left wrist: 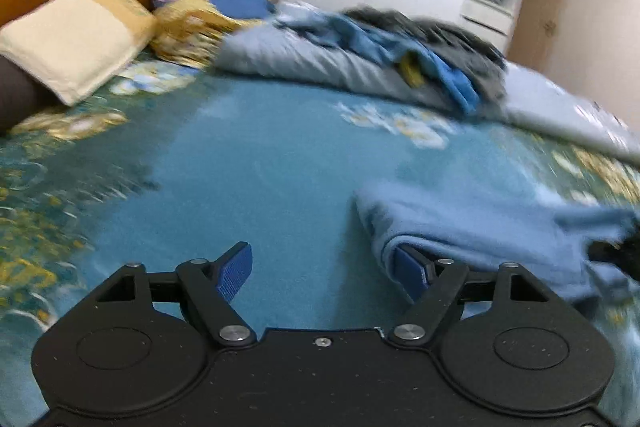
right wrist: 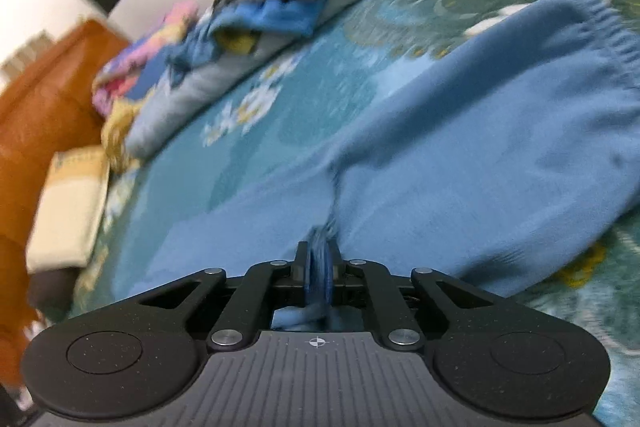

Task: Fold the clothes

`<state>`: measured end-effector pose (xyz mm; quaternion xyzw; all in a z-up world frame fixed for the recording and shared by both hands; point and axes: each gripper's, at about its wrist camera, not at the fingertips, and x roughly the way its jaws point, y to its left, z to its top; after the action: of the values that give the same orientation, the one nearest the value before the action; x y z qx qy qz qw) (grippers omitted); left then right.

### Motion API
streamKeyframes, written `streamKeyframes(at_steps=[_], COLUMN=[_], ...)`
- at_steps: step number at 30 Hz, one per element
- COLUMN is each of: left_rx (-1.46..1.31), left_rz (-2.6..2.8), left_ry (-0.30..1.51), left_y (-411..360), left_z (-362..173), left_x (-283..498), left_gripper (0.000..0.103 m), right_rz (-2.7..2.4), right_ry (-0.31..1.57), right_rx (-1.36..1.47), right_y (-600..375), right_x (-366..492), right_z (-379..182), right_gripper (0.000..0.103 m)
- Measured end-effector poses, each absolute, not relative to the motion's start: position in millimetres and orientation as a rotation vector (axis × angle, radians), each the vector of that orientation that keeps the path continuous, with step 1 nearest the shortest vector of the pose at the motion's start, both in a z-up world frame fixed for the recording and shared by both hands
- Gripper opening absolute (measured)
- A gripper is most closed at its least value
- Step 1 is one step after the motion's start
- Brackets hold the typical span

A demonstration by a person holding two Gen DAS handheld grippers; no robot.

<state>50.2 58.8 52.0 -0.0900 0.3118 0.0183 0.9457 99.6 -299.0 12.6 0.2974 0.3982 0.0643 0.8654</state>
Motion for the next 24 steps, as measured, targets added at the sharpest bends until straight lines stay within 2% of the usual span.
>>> streamKeyframes(at_steps=[4,7,10,11,12,13,19,21,24], left_rx=[-0.229,-0.204,-0.189,-0.202,-0.218,-0.234,-0.238,-0.255,-0.279], left_rz=[0.055,0.002,-0.014,-0.019,-0.03,-0.044,-0.059,-0.033,0.007], left_ry=[0.586,0.613,0.606,0.615,0.626,0.638,0.648,0.65,0.646], left_y=[68,64,57,55,52,49,41,48,59], left_z=[71,74,71,69,67,66,66,65,64], left_x=[50,52,50,51,53,55,56,54,51], left_gripper=[0.078,0.079,0.079,0.079,0.079,0.079,0.079,0.079,0.079], right_rz=[-0.017,-0.18,-0.263,-0.262,-0.254,-0.243,-0.257,-0.257,-0.238], right_ry=[0.713,0.65,0.64,0.636,0.634,0.634,0.614,0.607,0.581], right_rx=[0.685,0.768,0.874,0.899,0.923,0.946,0.965,0.95,0.884], right_y=[-355,-406,-440,-446,-449,-451,-442,-438,-428], right_x=[70,43,29,28,29,31,53,60,68], right_z=[22,16,0,-4,-9,-14,-19,-13,9], right_gripper=[0.008,0.016,0.02,0.027,0.041,0.042,0.041,0.017,0.013])
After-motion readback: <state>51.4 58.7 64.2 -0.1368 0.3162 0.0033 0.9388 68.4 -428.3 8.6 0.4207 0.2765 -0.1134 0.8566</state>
